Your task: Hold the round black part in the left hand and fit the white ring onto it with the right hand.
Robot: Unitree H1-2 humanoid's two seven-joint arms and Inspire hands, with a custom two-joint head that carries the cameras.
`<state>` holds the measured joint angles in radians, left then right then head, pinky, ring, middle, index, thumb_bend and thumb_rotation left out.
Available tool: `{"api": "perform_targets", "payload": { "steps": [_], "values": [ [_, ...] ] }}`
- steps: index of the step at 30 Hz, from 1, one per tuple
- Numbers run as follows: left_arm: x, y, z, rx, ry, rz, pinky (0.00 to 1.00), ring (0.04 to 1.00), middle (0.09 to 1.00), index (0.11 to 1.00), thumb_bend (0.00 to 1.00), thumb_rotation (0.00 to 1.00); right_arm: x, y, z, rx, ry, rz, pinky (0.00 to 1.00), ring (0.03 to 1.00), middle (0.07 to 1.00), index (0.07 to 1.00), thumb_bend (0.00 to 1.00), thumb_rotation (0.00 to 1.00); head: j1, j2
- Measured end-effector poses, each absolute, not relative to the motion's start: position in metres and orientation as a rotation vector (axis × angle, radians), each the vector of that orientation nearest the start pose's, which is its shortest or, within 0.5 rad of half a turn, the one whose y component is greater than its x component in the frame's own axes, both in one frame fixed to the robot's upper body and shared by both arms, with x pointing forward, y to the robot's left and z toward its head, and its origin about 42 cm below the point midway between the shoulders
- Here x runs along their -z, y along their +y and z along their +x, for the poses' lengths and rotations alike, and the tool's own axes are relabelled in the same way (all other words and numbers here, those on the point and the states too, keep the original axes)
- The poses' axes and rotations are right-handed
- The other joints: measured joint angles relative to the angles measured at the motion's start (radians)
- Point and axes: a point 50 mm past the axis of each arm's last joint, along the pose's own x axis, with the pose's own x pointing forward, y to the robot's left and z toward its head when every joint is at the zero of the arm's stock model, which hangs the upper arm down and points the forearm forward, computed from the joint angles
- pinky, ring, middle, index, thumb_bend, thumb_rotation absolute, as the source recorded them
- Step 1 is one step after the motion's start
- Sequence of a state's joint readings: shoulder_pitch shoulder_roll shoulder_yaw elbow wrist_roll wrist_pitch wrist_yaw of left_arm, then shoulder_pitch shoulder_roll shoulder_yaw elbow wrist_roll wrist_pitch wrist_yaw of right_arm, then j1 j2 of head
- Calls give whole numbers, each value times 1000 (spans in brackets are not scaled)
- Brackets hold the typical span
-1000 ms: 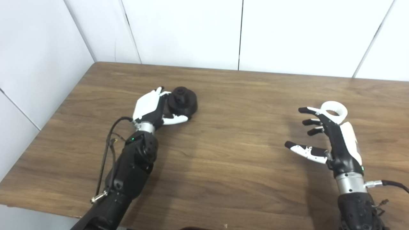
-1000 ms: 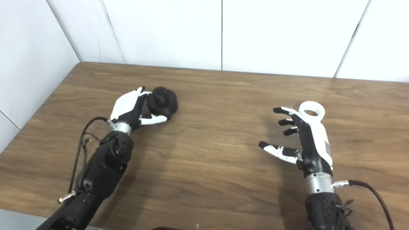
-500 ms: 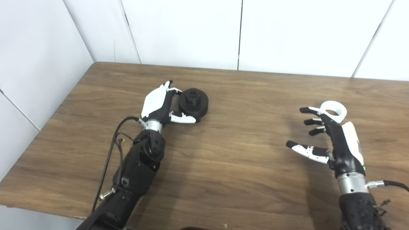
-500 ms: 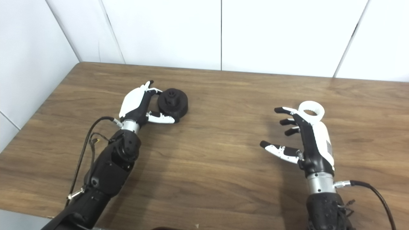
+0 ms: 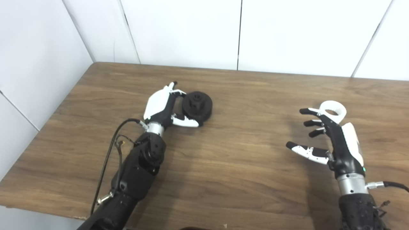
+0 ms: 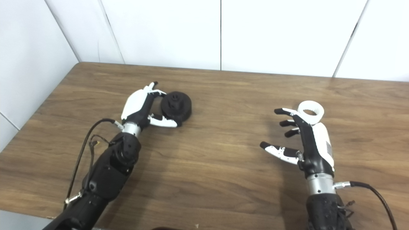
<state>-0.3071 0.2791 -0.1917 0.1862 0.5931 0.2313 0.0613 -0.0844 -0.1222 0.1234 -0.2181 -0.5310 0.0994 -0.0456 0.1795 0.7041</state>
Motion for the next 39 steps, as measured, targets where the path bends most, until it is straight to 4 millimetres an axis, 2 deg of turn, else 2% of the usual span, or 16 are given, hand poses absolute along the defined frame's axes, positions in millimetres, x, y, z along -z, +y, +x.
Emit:
{"api": "perform_targets", "payload": {
  "steps": [5,13,22,27,32,33,35,37,39],
  "values": [
    [-137,240,372,88,14,927,1000,1000,1000,605,976,277,-174,-210,301,6,-251,-640,527,682,808,741,665,26,-9,9],
    [-137,202,349,238,-37,917,1000,1000,1000,609,986,319,-180,-211,301,13,-272,-644,517,675,802,741,665,25,-52,23],
    [-138,178,320,383,-115,933,1000,1000,1000,610,1000,371,-180,-209,301,22,-270,-646,524,677,806,750,666,36,-104,38],
    [-137,169,310,432,-153,936,1000,1000,1000,611,997,352,-180,-207,302,26,-268,-639,526,680,808,756,658,43,-126,44],
    [-137,163,307,451,-157,936,1000,1000,1000,612,988,330,-183,-206,301,31,-277,-647,534,677,804,751,658,79,-196,49],
    [-137,164,307,453,-156,937,1000,1000,1000,613,984,331,-183,-205,301,32,-277,-650,529,674,802,750,657,95,-242,46],
    [-138,165,307,455,-156,938,1000,1000,1000,613,986,327,-183,-204,301,35,-278,-653,531,677,804,750,656,99,-253,46],
    [-138,169,307,458,-159,941,1000,1000,1000,614,985,322,-183,-200,301,41,-272,-648,542,686,810,753,653,76,-387,41],
    [-138,176,307,461,-164,947,1000,1000,1000,615,985,327,-182,-194,301,47,-265,-636,549,692,814,758,651,76,-461,37]
  ]
}}
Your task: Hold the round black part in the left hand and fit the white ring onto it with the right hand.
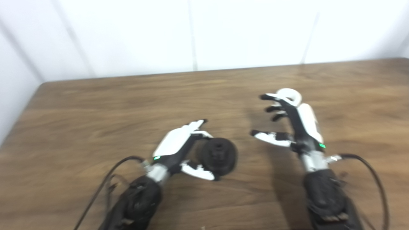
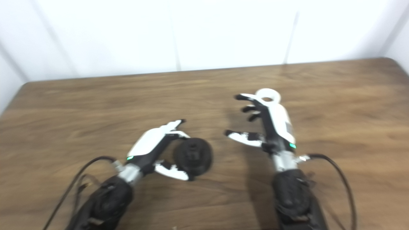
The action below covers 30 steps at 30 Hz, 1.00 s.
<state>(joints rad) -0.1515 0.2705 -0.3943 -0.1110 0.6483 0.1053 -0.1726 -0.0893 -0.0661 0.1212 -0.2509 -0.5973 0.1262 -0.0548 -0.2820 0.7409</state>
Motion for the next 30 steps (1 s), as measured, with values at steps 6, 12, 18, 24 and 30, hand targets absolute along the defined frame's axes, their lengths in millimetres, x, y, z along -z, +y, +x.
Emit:
{"api": "perform_targets", "payload": {
  "steps": [6,12,18,24,30],
  "values": [
    [-141,198,310,462,-150,959,1000,1000,1000,618,982,316,-183,-189,300,66,-244,-629,578,716,830,772,642,99,-42,-3],
    [-141,195,310,475,-164,946,1000,1000,1000,615,981,316,-188,-201,301,106,-244,-653,591,729,830,768,643,111,-34,-11],
    [-141,192,310,479,-164,940,1000,1000,1000,617,983,320,-195,-215,305,177,-261,-793,699,849,876,771,660,277,-31,-21],
    [-141,192,310,481,-162,939,1000,1000,1000,618,978,312,-217,-229,323,281,-268,-986,866,986,982,836,766,495,-45,-32],
    [-141,192,310,481,-162,941,1000,1000,1000,617,971,315,-234,-242,342,276,-183,-1109,947,1000,1000,895,930,573,-37,-37]
  ]
}}
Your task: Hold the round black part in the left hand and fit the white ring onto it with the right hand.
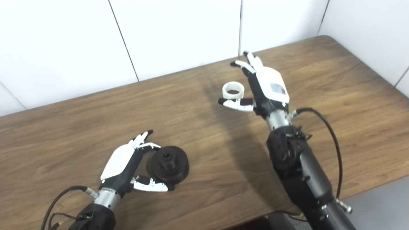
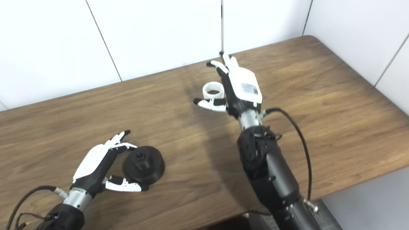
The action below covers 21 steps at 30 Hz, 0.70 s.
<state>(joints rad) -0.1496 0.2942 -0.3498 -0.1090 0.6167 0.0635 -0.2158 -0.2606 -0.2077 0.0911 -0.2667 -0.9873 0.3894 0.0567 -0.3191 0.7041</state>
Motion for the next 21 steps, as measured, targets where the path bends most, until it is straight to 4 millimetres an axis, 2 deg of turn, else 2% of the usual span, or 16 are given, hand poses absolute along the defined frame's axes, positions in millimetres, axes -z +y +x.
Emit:
{"api": "perform_targets", "payload": {
  "steps": [4,12,17,21],
  "values": [
    [-141,192,310,481,-163,942,1000,1000,1000,617,978,304,-239,-253,354,264,-133,-1168,900,1000,1000,922,996,614,5,0],
    [-141,191,310,478,-164,934,1000,1000,1000,616,980,311,-243,-262,372,211,-61,-1241,894,1000,1000,945,1000,664,11,3],
    [-141,191,310,477,-164,934,1000,1000,1000,614,979,311,-236,-271,391,128,37,-1292,927,1000,1000,963,1000,683,18,3],
    [-141,191,310,476,-165,935,1000,1000,1000,614,979,316,-230,-274,399,72,89,-1290,907,1000,1000,950,1000,669,18,3]
  ]
}}
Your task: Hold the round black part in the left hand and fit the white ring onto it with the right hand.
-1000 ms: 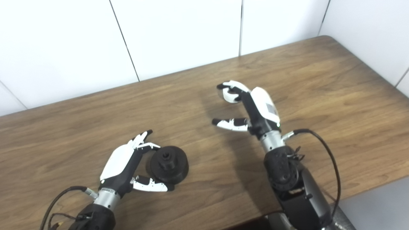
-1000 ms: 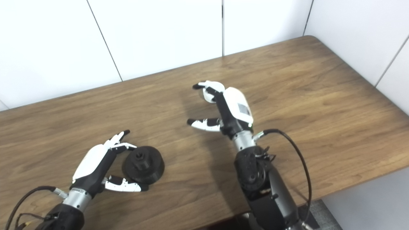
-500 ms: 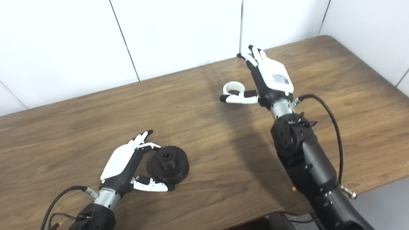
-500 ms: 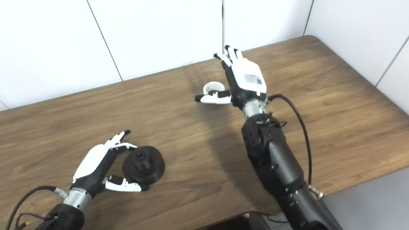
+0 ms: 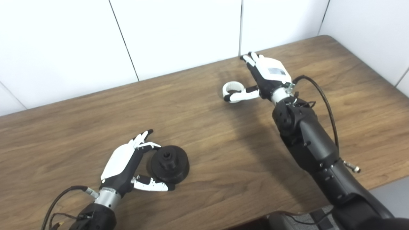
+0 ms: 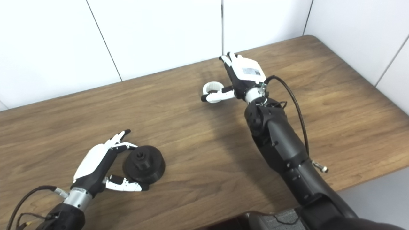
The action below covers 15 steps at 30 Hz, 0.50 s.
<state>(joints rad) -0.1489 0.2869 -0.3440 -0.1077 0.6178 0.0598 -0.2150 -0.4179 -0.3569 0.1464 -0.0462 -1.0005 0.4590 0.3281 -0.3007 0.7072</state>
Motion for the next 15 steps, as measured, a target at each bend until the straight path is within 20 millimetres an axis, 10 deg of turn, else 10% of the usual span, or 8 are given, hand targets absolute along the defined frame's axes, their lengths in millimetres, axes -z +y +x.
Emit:
{"api": "perform_targets", "payload": {
  "steps": [15],
  "values": [
    [-141,192,310,475,-163,934,1000,1000,1000,614,978,308,-203,-271,407,-25,188,-1295,887,1000,1000,912,1000,613,15,6]
  ]
}}
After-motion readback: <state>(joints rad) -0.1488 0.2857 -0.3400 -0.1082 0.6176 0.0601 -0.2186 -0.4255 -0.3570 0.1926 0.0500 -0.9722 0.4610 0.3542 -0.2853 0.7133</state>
